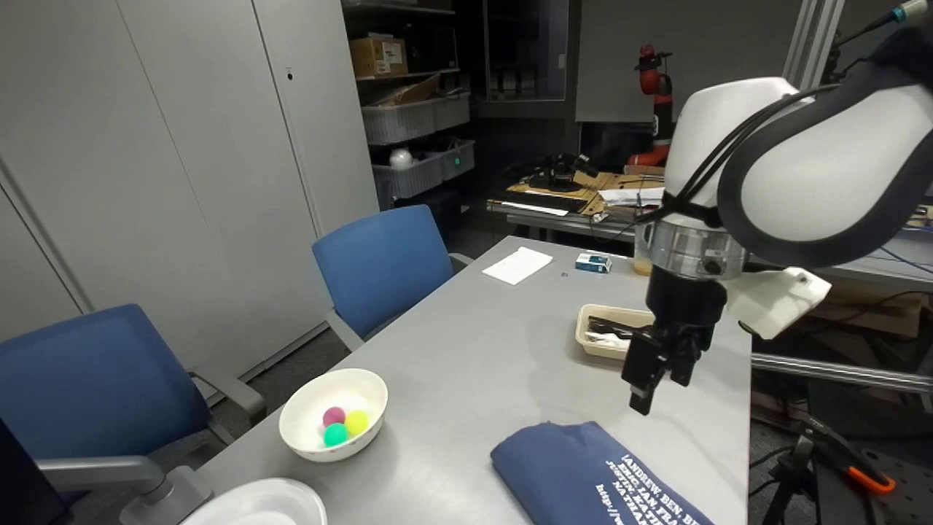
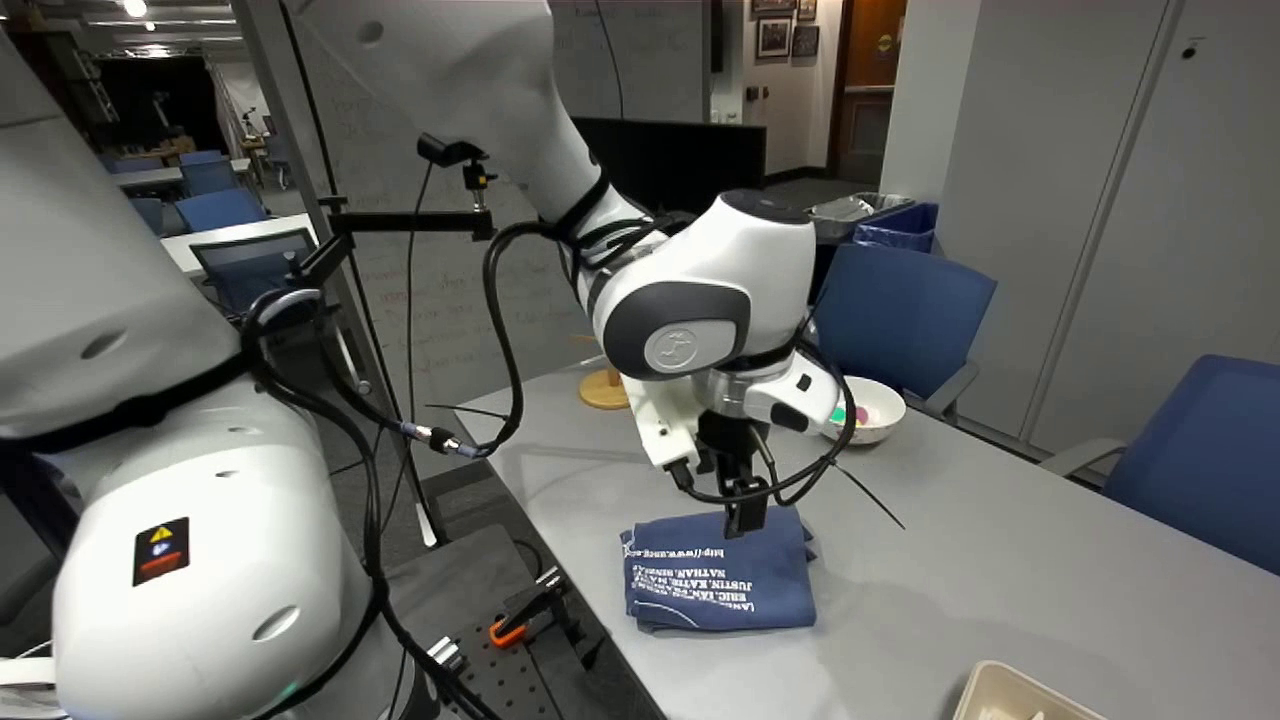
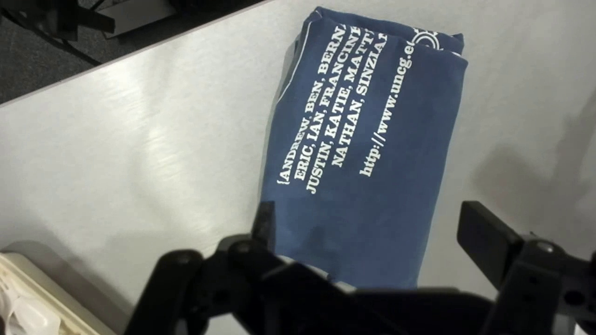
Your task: Unfold the T-shirt slightly and move it to the right
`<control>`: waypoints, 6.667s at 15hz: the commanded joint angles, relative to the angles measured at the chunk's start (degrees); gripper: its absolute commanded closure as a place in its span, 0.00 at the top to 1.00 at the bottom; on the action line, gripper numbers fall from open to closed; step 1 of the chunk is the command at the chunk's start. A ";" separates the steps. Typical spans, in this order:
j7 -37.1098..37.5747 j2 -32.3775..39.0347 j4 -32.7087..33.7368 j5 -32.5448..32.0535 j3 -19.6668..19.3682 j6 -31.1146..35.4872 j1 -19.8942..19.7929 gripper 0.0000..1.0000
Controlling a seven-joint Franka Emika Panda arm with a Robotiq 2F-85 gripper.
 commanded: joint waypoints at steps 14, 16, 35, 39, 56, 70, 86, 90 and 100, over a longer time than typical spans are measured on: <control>-10.48 14.64 0.21 10.64 -0.28 9.73 -1.40 1.00; -12.51 17.10 0.10 12.66 0.67 12.54 -2.31 1.00; -52.01 35.33 9.49 51.52 11.29 18.49 -10.31 0.93; -55.58 38.15 11.24 53.88 11.22 18.34 -10.88 0.51; -25.61 29.58 8.70 22.98 0.04 16.13 8.99 0.04; -5.22 23.81 12.10 -3.23 2.77 0.79 3.35 0.70; -14.25 27.29 7.85 16.23 10.64 3.60 -6.92 0.38; -16.51 28.84 8.07 18.87 10.98 4.34 -7.56 0.25; -15.07 27.74 8.06 17.79 11.72 7.31 -5.99 0.01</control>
